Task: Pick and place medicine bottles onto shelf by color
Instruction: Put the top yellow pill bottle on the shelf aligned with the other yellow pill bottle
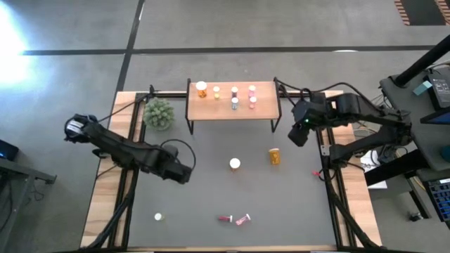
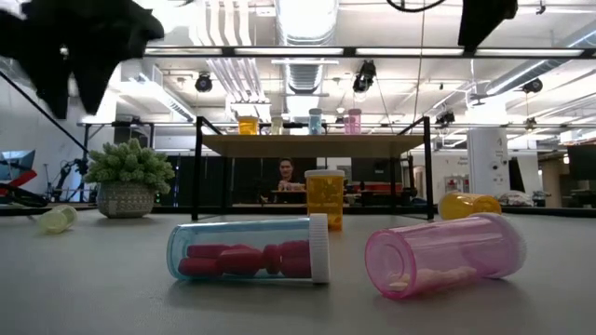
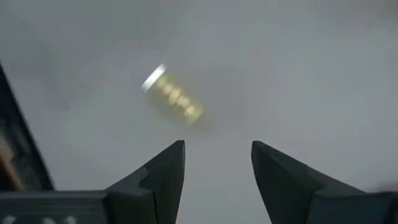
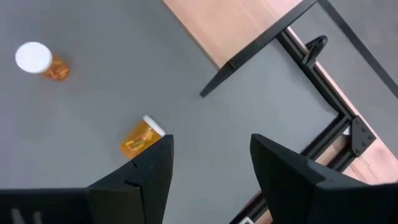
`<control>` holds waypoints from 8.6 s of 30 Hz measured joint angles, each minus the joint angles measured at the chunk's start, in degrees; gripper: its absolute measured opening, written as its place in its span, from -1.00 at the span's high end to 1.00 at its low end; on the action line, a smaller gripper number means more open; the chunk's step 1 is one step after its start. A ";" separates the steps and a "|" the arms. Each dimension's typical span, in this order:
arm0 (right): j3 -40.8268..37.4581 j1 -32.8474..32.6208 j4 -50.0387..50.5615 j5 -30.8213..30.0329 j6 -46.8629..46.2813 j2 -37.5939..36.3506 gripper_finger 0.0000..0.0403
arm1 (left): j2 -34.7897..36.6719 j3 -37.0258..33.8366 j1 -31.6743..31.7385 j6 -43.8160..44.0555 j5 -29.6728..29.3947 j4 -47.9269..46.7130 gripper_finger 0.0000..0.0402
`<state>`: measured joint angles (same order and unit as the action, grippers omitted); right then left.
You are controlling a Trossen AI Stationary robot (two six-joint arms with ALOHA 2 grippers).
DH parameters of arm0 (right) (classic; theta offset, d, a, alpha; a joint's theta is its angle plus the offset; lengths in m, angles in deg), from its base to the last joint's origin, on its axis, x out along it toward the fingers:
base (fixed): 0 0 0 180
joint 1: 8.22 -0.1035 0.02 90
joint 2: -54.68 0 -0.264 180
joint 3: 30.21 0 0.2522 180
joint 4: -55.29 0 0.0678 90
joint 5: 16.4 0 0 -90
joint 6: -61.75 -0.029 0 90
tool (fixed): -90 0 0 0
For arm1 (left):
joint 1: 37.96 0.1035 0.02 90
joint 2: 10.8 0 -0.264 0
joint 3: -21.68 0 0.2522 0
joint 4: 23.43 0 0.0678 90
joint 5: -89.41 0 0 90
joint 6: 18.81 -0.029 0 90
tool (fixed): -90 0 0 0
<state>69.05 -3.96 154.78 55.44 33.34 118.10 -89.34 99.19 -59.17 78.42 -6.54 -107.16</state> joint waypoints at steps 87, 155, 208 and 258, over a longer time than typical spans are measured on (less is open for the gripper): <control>-1.91 0.03 -11.54 0.06 5.03 1.18 -0.01 | -0.39 -9.22 3.63 -18.26 -47.72 35.73 0.58; -1.96 0.17 -11.06 -4.10 5.91 1.12 -0.01 | -13.56 -13.58 32.15 -88.64 -45.07 101.10 0.58; -1.96 0.17 -11.06 -3.99 5.51 1.14 -0.01 | -18.56 -14.56 32.42 -94.64 -47.11 110.68 0.29; -1.94 0.15 -11.12 -4.01 4.99 1.14 -0.01 | 1.57 -13.87 19.92 -91.96 -47.14 84.98 0.28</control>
<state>67.11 -3.81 143.66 51.42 38.33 119.24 -87.78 85.33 -39.25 -13.54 -53.68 -22.17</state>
